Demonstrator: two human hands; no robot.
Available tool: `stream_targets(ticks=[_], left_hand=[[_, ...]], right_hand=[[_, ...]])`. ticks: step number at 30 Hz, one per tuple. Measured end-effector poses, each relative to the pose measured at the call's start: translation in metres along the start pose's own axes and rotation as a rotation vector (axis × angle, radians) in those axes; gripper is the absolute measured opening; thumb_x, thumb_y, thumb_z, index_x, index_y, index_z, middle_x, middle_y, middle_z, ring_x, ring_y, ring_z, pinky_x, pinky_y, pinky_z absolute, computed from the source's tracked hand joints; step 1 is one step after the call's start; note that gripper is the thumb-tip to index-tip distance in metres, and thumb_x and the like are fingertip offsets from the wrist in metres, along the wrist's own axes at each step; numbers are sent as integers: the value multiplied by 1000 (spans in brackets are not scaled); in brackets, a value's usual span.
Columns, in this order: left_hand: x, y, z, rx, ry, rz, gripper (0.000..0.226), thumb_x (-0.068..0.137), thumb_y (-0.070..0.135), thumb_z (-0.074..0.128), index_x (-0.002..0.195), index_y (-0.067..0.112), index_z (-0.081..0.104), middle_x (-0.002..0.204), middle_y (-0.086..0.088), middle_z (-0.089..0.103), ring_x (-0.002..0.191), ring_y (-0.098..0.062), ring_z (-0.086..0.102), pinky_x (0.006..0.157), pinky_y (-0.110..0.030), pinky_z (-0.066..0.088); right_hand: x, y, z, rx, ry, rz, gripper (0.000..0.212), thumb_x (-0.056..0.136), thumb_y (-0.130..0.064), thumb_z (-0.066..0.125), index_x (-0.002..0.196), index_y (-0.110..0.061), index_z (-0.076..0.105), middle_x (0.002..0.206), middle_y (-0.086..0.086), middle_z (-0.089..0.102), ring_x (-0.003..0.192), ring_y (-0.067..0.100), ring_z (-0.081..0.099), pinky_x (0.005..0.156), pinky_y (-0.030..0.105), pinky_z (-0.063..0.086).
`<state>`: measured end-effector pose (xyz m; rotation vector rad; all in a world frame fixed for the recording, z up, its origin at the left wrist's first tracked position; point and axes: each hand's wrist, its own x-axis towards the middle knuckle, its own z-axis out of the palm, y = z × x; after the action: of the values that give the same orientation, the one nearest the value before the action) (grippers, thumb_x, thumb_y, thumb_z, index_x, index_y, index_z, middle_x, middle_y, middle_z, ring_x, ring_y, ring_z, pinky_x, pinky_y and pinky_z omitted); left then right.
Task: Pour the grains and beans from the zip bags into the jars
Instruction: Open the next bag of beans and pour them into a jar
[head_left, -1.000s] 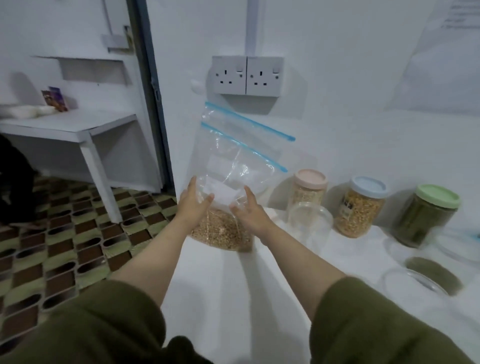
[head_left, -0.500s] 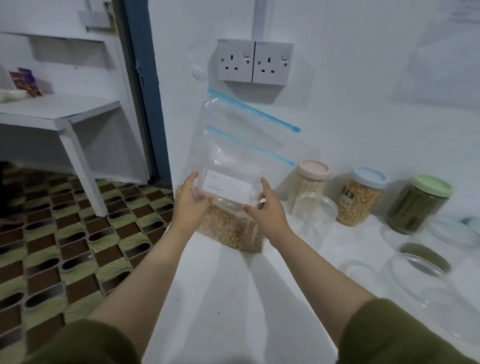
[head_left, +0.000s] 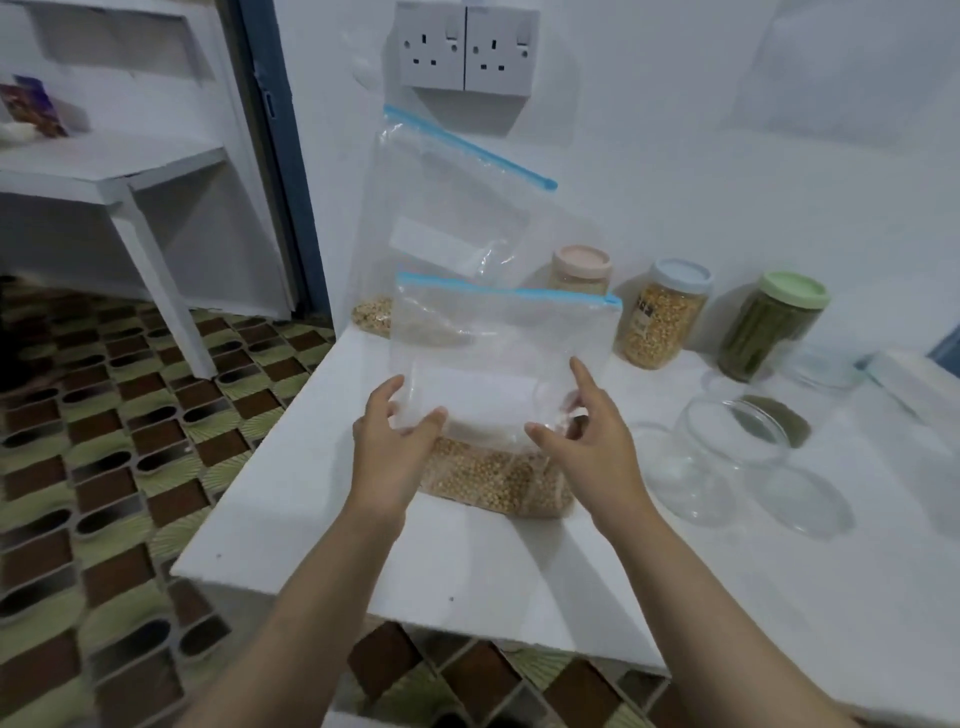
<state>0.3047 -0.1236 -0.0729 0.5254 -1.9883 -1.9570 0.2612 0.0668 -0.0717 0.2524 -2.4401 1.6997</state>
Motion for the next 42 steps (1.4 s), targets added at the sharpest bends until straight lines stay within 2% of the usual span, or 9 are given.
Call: stream_targets(ticks=[6, 10, 14, 18, 22, 26, 30, 36, 42], left_hand=[[-52, -3, -2, -106, -101, -1, 63, 94, 28, 66, 146, 43, 34, 146, 6, 45, 113, -3, 59, 107, -37, 45], [-68, -3, -4, -50, -68, 78, 58, 95, 24, 64, 144, 42, 39, 131, 17, 51, 108, 0, 55, 80, -16, 48], [-72, 4, -6, -13, 18, 175, 45, 95, 25, 65, 134, 40, 48, 118, 11, 55, 108, 4, 54, 75, -6, 40], [-69, 16, -10, 59, 49, 275, 49, 94, 27, 65, 135, 41, 43, 116, 9, 49, 87, 0, 56, 65, -2, 43], [-66, 18, -18, 271, 97, 318, 55, 94, 27, 65, 141, 39, 40, 137, 11, 29, 93, 9, 52, 77, -4, 44], [-63, 18, -16, 512, 201, 434, 59, 91, 20, 69, 143, 26, 42, 150, 5, 16, 132, -13, 26, 108, -34, 36], [-69, 32, -4, 519, 111, 686, 43, 98, 30, 52, 141, 25, 50, 138, 11, 36, 131, -7, 27, 109, -35, 27], [-83, 72, 24, 470, -2, 933, 36, 98, 34, 51, 133, 27, 59, 131, 11, 50, 130, -10, 37, 108, -20, 16], [-93, 99, 42, 400, -60, 987, 34, 98, 38, 50, 125, 26, 66, 123, 11, 59, 124, -12, 46, 105, -38, 28]], right_hand=[[-46, 1, -36, 84, -5, 126, 66, 94, -31, 67, 151, -41, 35, 115, -6, 47, 77, 7, 52, 66, 12, 43], [-63, 0, -46, 161, -40, 204, 60, 99, -35, 58, 150, -51, 30, 132, -4, 47, 109, 9, 51, 89, 23, 38], [-68, -9, -48, 115, -19, 75, 74, 97, -17, 60, 152, -50, 22, 131, -19, 54, 78, 1, 51, 75, 12, 46], [-64, -27, -47, 240, 143, -79, 79, 96, -8, 61, 154, -42, 21, 119, -13, 59, 102, 3, 60, 81, 9, 46], [-57, -49, -45, 226, 249, -251, 70, 99, -10, 57, 152, -43, 25, 123, -46, 44, 91, 17, 67, 74, 23, 56], [-54, -63, -46, 164, 332, -373, 48, 100, -13, 57, 145, -28, 48, 123, -23, 60, 97, 8, 67, 84, 16, 48], [-58, -79, -49, 273, 311, -453, 30, 99, -7, 58, 118, -29, 61, 109, -8, 69, 102, 16, 68, 79, 33, 58], [-62, -92, -52, 268, 258, -533, 31, 99, -6, 58, 120, -28, 56, 114, -8, 63, 86, 24, 72, 80, 37, 56], [-65, -98, -63, 191, 205, -587, 26, 95, -8, 64, 111, -27, 59, 110, -13, 67, 101, 15, 68, 93, 31, 50]])
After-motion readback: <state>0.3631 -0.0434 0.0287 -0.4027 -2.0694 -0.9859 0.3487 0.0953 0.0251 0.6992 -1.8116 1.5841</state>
